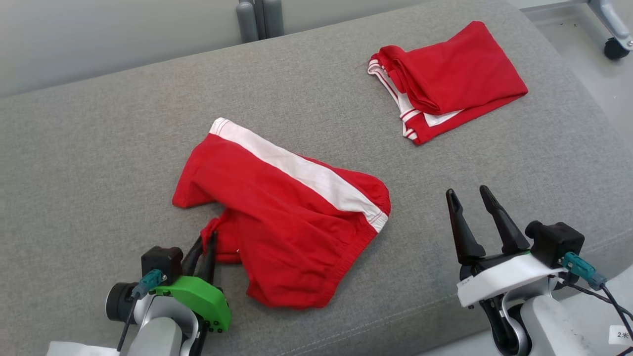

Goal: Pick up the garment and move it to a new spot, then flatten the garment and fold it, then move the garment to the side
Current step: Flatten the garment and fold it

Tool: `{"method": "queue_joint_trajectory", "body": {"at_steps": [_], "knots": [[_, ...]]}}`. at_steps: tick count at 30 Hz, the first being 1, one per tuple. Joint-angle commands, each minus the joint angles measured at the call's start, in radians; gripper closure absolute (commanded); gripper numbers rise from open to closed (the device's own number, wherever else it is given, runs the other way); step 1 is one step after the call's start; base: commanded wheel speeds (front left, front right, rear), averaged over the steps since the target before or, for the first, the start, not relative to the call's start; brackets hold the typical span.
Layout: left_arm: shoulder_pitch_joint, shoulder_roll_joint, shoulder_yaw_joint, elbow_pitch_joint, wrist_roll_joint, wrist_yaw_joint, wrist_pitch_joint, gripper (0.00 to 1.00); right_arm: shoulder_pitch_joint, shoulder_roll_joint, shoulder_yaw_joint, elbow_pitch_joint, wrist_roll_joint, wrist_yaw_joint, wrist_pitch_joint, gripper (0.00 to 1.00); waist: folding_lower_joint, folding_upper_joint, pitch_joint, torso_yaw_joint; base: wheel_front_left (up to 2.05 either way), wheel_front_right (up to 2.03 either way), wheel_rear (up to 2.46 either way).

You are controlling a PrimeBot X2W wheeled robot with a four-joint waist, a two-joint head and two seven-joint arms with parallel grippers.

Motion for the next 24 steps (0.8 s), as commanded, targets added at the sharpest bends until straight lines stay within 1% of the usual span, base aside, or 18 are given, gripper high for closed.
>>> {"method": "queue_joint_trajectory", "body": {"at_steps": [1, 7, 17, 24], "knots": [[-0.007, 0.011, 0.0, 0.0, -0.013, -0.003, -0.004, 1.0, -0.004, 0.001, 0.001, -0.001, -0.006, 0.0, -0.004, 0.0, 0.0, -0.0001, -0.006, 0.015, 0.0, 0.0, 0.0], [0.015, 0.019, 0.024, -0.051, -0.005, -0.002, -0.004, 1.0, 0.005, -0.002, 0.003, -0.002, -0.006, 0.0, -0.004, 0.0, 0.0, -0.0001, -0.02, 0.06, 0.0, 0.0, 0.0], [0.083, 0.031, 0.107, -0.217, 0.037, 0.037, -0.004, 1.0, 0.024, 0.001, 0.002, 0.006, -0.004, 0.0, -0.004, 0.0, 0.0, -0.0001, -0.051, 0.197, 0.0, 0.0, 0.0], [0.16, 0.022, 0.128, -0.281, 0.044, 0.054, -0.004, 1.0, 0.03, 0.008, 0.007, 0.019, 0.0, 0.0, -0.004, 0.0, 0.0, -0.0001, -0.064, 0.282, 0.0, 0.0, 0.0]]}}
